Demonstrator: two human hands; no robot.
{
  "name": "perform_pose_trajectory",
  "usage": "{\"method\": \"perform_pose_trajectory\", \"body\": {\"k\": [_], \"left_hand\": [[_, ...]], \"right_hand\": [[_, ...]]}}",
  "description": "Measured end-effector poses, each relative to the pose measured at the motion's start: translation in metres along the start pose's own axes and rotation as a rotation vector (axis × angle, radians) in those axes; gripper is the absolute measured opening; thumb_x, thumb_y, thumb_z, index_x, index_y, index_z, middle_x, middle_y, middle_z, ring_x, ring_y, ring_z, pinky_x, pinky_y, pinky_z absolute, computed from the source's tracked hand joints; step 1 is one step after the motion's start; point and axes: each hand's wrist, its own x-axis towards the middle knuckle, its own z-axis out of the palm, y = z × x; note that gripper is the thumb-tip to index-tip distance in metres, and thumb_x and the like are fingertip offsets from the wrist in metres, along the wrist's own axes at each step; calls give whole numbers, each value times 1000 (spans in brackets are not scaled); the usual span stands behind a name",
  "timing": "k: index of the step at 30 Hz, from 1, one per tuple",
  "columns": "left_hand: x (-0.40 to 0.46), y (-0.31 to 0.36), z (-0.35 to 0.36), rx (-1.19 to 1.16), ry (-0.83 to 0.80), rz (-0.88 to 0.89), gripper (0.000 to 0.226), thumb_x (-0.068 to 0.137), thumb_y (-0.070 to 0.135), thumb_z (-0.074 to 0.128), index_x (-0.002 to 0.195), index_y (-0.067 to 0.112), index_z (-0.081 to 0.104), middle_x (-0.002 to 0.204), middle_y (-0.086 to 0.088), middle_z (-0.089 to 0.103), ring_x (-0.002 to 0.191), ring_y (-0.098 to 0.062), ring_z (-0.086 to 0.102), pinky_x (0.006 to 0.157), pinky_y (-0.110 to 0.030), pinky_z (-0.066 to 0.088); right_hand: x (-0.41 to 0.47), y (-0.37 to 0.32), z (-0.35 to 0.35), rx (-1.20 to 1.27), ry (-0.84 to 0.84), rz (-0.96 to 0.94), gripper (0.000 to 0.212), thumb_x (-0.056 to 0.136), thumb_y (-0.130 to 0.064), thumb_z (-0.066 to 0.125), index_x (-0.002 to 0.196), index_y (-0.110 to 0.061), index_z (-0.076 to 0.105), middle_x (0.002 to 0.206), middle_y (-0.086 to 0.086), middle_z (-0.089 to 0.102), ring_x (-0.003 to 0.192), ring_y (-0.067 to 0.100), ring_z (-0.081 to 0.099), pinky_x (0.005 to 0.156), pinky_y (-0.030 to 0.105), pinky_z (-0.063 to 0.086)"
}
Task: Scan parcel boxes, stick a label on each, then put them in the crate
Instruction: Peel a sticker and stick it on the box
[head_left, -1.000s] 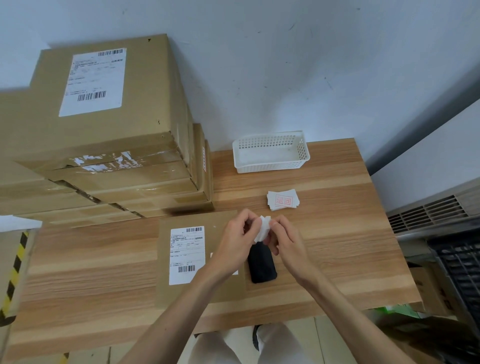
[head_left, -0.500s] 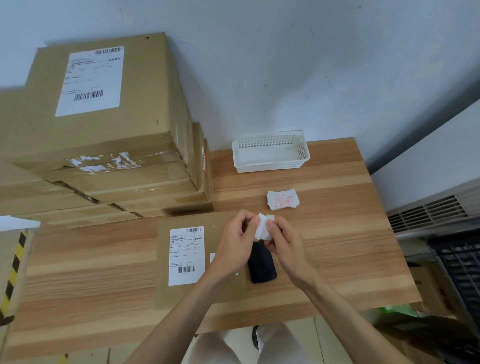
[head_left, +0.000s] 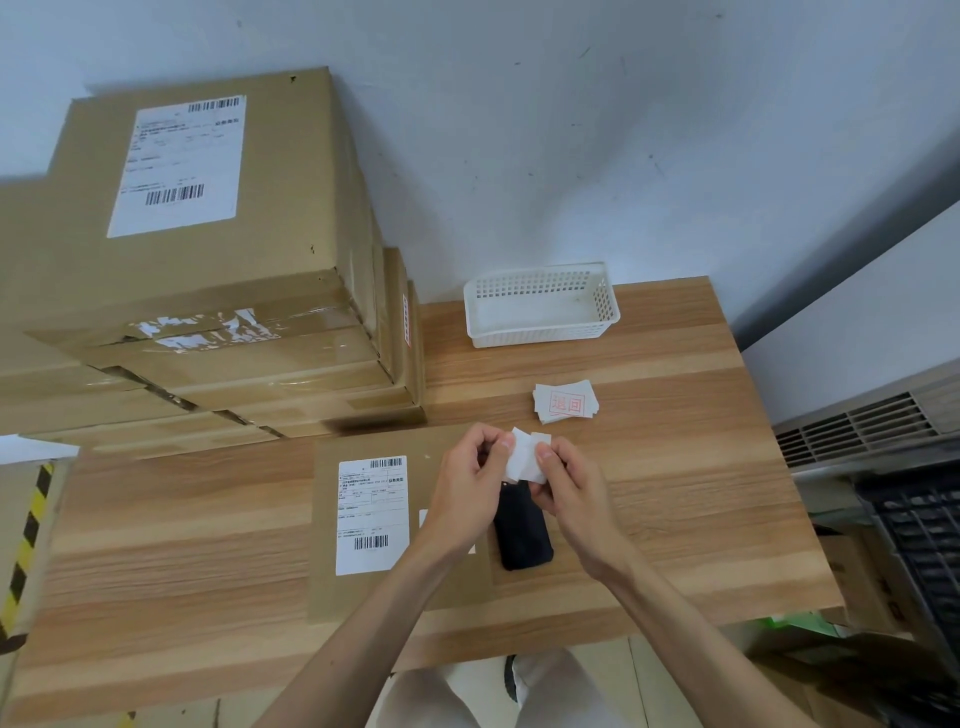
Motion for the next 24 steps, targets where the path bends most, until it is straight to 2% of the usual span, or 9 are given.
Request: {"method": "perform_pose_trajectory", "body": {"k": [6, 10, 13, 15, 17, 19, 22, 24], "left_hand": [[-2, 2, 1, -18, 2, -3, 20, 104, 26, 56, 92, 14, 66, 77, 1, 62, 67, -9, 49, 61, -23, 40], [-4, 4, 2, -27, 21, 13, 21, 104, 25, 56, 91, 12, 65, 73, 5, 61, 63, -7, 47, 57, -19, 39], [-3, 3, 2, -27, 12, 10, 20, 104, 26, 56, 91, 13, 65, 74, 6, 62, 66, -8, 49, 60, -21, 40], [-4, 2, 2, -28, 14, 5, 20, 104, 26, 56, 91, 14, 65, 73, 9, 62, 65, -7, 49, 61, -23, 41], [-3, 1, 2, -31, 21, 7, 20, 104, 26, 56, 90, 15, 65, 73, 3, 63, 67, -8, 50, 63, -27, 42], [-3, 1, 2, -36, 22, 12, 20, 104, 26, 56, 90, 16, 65, 75, -1, 63, 69, -10, 51, 65, -30, 42], [-5, 1, 3, -31, 12, 14, 20, 104, 26, 56, 89, 16, 64, 69, 12, 57, 65, -7, 45, 61, -26, 39], [-6, 3, 0, 0, -21, 29, 19, 104, 25, 56, 89, 16, 63, 67, 16, 55, 63, -5, 43, 61, -22, 38]], "right_hand": [[-1, 0, 3, 18, 40, -5, 30, 109, -12, 41, 82, 0, 49, 64, -5, 44, 58, 5, 39, 54, 19, 36], [-2, 3, 4, 55, 59, -9, 32, 109, -12, 42, 92, 14, 48, 75, 9, 44, 61, 6, 40, 55, 17, 38], [-3, 1, 4, 59, 59, -2, 31, 109, -11, 41, 87, 10, 48, 73, 7, 43, 60, 5, 40, 56, 18, 38], [-3, -1, 3, 53, 56, 0, 31, 108, -11, 42, 80, 0, 48, 69, 2, 41, 58, 6, 38, 55, 19, 36], [-4, -2, 2, 49, 56, -2, 31, 108, -11, 42, 77, -7, 46, 69, 1, 40, 58, 6, 37, 54, 19, 35], [-5, -1, 3, 46, 60, -4, 30, 108, -11, 42, 78, -6, 45, 70, 4, 38, 58, 7, 36, 54, 19, 34], [-7, 3, 2, 36, 58, 3, 33, 108, -13, 43, 81, 6, 42, 74, 8, 38, 61, 8, 36, 57, 22, 35], [-6, 5, -2, 18, 40, 0, 32, 108, -13, 43, 82, 5, 42, 74, 7, 40, 64, 9, 38, 59, 24, 37]]}}
